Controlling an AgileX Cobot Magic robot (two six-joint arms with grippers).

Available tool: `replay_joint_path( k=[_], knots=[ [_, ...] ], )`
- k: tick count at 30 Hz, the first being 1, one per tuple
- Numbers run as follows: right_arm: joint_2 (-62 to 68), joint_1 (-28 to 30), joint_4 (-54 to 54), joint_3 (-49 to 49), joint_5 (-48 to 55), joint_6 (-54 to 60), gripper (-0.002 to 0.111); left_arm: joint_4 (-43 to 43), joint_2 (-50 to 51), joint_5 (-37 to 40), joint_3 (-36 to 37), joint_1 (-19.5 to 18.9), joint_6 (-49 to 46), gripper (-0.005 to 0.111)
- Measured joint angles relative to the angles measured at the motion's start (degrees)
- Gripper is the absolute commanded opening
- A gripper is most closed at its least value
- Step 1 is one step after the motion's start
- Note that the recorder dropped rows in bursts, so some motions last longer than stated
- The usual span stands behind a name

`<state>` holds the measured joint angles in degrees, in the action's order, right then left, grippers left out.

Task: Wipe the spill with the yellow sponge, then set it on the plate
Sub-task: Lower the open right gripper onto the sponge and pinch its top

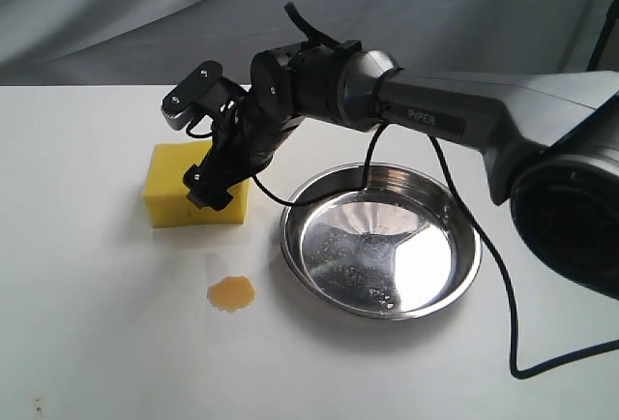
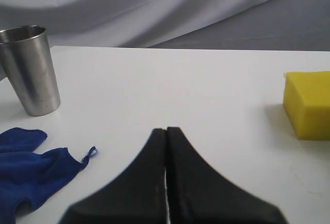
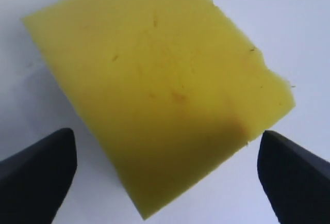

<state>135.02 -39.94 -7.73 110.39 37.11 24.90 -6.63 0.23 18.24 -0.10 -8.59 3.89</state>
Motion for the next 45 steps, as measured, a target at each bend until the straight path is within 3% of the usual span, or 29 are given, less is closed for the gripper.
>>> replay_joint_path(
  k=[20, 33, 39, 45],
  knots=[
    [1.33, 0.0, 0.22, 0.0, 0.56, 0.0, 0.001, 0.0, 0.0, 0.0, 0.0, 0.0, 0.0, 0.0],
    [-2.59, 0.0, 0.48, 0.0, 1.7, 0.14, 0.0, 0.0, 0.0, 0.0, 0.0, 0.0, 0.0, 0.0],
    [-6.23, 0.0, -0.23, -0.12, 8.52, 1.5, 0.0, 0.0, 0.0, 0.0, 0.0, 0.0, 0.0, 0.0],
    [-8.96, 0.0, -4.94, -7.0, 9.58, 6.71, 0.0, 0.0, 0.0, 0.0, 0.0, 0.0, 0.0, 0.0]
  ],
)
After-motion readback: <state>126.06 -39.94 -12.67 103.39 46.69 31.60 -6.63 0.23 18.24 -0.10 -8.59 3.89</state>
